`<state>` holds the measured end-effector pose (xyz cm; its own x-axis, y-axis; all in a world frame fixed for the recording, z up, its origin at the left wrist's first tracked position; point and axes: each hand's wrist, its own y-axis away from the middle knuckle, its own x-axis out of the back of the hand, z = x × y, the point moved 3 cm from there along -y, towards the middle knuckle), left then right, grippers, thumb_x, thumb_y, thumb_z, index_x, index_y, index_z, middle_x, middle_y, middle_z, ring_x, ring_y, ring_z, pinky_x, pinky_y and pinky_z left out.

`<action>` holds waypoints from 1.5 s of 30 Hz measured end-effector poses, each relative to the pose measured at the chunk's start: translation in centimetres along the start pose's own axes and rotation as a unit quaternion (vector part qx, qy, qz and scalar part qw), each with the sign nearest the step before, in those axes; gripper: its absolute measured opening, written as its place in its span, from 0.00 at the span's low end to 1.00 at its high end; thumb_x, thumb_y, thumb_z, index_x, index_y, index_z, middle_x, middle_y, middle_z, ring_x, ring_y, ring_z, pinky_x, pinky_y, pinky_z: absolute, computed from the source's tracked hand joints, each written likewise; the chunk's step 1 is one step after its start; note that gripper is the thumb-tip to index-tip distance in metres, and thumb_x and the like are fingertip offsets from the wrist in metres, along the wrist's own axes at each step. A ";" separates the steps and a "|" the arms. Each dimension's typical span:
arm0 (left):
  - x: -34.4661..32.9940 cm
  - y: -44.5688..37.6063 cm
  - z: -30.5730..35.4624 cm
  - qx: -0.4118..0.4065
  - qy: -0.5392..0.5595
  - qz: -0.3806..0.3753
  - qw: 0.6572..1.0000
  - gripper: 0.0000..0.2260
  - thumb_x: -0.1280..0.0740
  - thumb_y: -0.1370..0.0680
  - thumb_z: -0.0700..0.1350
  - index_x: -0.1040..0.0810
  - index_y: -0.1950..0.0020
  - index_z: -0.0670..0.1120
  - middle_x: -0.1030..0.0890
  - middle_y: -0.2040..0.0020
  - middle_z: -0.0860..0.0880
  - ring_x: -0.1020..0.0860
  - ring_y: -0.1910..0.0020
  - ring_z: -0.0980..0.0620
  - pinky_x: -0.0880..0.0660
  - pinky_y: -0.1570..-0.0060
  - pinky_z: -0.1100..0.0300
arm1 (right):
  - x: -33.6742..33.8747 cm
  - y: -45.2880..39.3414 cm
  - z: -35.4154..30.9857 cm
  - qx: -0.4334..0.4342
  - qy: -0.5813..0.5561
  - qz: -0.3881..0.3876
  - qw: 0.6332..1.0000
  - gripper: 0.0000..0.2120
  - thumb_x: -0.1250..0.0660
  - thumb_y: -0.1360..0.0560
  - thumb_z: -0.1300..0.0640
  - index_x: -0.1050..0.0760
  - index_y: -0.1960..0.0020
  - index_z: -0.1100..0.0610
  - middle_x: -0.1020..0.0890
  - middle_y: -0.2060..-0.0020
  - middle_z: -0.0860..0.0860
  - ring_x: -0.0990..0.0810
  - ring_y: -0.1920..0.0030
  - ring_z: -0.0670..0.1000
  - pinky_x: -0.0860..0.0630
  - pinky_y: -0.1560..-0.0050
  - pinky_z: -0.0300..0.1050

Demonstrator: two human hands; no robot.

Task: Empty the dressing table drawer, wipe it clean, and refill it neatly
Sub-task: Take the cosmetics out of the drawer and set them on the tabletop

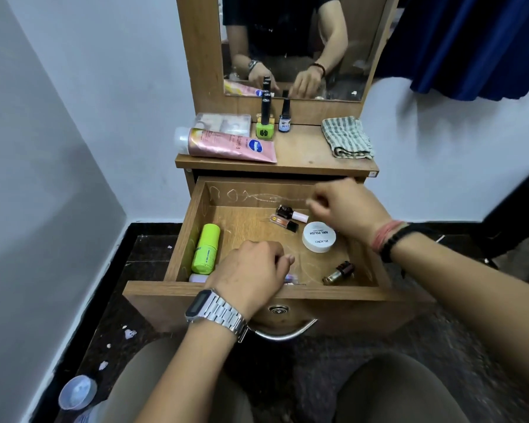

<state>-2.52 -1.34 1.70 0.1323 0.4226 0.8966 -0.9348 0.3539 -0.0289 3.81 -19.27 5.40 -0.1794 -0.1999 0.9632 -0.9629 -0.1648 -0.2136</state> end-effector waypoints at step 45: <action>0.1 0.0 -0.3 0.005 0.001 0.000 1.000 0.14 0.43 0.21 0.59 0.30 0.62 0.54 0.20 0.59 0.46 0.21 0.55 0.43 0.26 0.59 0.54 | 4.0 -1.8 0.0 -0.017 -0.272 0.253 0.928 0.12 0.30 0.30 0.70 0.26 0.54 0.56 0.20 0.59 0.49 0.21 0.59 0.46 0.25 0.58 0.30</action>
<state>-2.45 -1.04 1.63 0.1339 0.4245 0.8955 -0.9381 0.3455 -0.0234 4.85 -19.81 9.62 -0.4905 -0.7037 0.5139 -0.7908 0.1118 -0.6017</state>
